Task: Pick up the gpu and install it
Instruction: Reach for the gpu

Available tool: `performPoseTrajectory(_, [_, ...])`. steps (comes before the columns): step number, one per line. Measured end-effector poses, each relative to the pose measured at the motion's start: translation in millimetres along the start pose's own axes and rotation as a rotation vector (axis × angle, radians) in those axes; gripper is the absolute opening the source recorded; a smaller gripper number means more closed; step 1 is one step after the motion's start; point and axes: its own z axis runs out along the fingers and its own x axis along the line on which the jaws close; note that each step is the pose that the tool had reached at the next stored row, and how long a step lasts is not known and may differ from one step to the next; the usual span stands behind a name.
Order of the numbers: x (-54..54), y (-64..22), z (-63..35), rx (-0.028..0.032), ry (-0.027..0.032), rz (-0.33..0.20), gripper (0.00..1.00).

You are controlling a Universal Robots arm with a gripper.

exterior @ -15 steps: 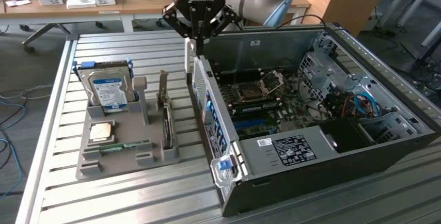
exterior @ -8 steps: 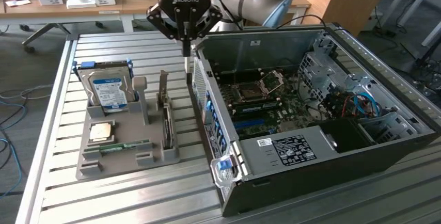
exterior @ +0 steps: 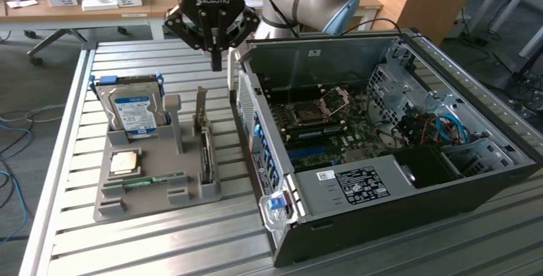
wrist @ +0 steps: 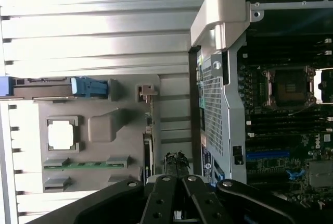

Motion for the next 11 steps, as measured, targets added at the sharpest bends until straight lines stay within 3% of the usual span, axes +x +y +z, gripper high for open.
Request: performPoseTrajectory(11, [14.5,-1.1,0.2,0.0000,0.0000,0.000,0.11])
